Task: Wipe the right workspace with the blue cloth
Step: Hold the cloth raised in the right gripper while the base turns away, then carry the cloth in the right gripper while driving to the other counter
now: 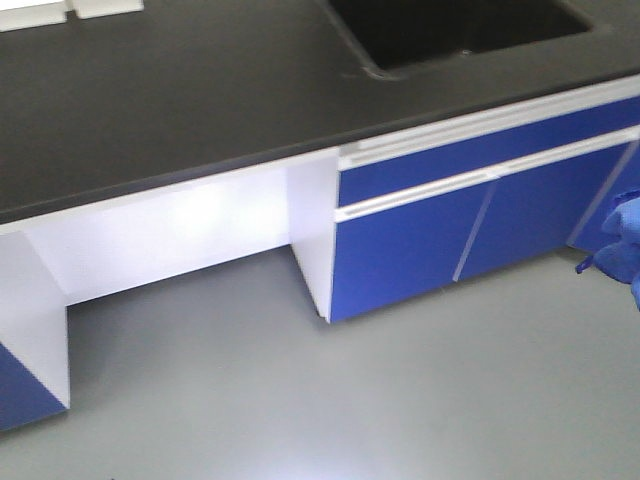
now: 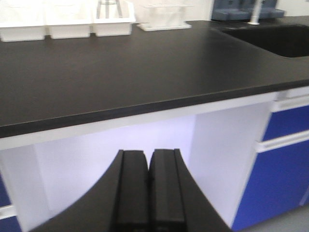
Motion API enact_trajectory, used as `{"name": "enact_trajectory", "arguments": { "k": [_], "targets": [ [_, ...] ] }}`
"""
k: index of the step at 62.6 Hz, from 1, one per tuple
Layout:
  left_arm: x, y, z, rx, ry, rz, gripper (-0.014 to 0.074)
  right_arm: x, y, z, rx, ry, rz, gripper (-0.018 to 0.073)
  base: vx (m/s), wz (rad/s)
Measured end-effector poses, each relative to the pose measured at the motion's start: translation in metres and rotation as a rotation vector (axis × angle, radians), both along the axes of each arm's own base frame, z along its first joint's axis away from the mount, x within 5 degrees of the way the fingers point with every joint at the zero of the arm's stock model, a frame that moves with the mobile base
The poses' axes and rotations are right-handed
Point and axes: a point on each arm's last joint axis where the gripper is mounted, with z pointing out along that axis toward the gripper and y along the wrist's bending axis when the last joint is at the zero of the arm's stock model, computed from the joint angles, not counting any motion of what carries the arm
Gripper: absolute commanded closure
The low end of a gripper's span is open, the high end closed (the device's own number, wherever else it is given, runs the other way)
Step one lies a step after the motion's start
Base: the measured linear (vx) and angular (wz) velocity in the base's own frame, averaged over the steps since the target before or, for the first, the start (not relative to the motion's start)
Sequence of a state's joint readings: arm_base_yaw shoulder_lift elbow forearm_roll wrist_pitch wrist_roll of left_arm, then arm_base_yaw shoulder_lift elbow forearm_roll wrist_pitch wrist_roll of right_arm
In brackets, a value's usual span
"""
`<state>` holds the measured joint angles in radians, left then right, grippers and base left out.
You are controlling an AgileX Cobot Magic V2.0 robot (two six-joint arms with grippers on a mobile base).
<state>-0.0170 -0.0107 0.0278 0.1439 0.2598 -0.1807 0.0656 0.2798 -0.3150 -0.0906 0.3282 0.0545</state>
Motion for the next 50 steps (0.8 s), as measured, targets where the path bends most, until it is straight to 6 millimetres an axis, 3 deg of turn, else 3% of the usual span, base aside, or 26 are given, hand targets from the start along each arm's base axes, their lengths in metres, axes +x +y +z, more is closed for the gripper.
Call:
{"name": "enact_trajectory", "arguments": {
  "k": [50],
  "targets": [
    [0.0,0.0,0.0,0.0,0.0,0.0,0.0602,0.0,0.0,0.0,-0.001,0.0,0.0,0.0561,-0.2,-0.69]
  ]
}}
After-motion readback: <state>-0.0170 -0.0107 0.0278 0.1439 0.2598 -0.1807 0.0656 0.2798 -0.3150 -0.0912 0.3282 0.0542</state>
